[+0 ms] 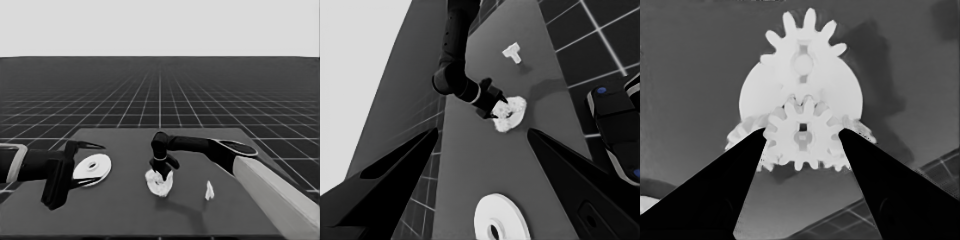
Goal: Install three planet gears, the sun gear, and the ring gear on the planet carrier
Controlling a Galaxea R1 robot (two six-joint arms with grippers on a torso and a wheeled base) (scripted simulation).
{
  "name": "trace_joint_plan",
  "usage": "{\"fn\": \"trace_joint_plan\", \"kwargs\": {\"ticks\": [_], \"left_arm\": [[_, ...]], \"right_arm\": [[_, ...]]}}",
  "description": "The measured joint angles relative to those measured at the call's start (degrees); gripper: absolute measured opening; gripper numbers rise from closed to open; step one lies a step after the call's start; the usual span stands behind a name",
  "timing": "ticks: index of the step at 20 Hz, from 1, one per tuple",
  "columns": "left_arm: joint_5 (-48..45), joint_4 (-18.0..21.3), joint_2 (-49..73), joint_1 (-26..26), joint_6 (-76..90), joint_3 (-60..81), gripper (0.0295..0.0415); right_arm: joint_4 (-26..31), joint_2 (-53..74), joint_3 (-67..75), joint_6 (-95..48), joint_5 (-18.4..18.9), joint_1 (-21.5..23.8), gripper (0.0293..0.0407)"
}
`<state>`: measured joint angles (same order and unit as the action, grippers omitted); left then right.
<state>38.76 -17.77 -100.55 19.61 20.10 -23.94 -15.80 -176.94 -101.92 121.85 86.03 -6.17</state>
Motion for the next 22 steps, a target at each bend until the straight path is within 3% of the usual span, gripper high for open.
{"fn": "trace_joint_plan", "kwargs": {"ticks": [22], "left_arm": [[0.0, 0.0, 0.0, 0.0, 0.0, 0.0, 0.0385]], "right_arm": [[0.0, 0.0, 0.0, 13.2, 0.0, 0.0, 0.0309]]}}
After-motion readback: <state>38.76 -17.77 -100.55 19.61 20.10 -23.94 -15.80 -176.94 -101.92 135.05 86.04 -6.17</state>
